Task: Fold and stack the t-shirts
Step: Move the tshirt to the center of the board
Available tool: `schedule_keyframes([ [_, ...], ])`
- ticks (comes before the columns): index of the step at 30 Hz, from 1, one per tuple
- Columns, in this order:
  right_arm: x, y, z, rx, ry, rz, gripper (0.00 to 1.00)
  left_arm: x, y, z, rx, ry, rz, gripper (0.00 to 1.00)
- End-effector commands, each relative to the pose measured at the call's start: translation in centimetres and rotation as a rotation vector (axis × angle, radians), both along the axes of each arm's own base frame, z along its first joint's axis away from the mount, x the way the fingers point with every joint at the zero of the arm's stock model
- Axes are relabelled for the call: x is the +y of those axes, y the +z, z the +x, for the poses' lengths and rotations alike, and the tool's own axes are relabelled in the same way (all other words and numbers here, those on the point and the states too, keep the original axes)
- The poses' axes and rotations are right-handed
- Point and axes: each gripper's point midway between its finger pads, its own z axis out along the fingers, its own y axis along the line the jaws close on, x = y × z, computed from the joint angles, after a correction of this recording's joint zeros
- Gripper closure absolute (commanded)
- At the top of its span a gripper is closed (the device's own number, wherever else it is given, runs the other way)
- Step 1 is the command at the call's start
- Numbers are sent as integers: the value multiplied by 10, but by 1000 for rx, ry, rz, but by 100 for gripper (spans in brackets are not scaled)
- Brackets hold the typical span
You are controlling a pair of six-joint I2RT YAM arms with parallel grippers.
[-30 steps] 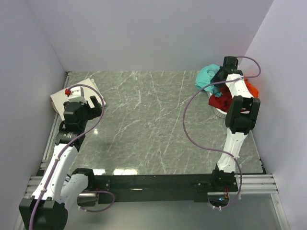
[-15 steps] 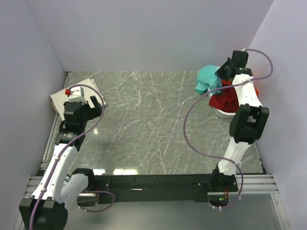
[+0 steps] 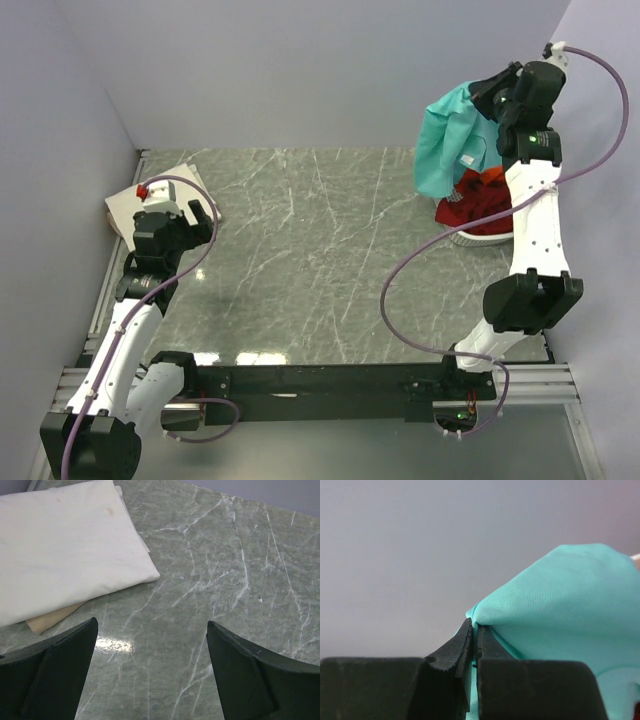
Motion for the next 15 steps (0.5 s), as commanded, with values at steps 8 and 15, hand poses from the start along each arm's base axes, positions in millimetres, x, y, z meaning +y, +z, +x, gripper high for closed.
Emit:
schedule_keyframes([
  [8,96,106,-77,-220,165,-84,100,-4,14,5,-48,-22,1,4],
  [15,154,116,-131,-202,323,-23,100,-3,14,4,-53,-13,-3,5],
])
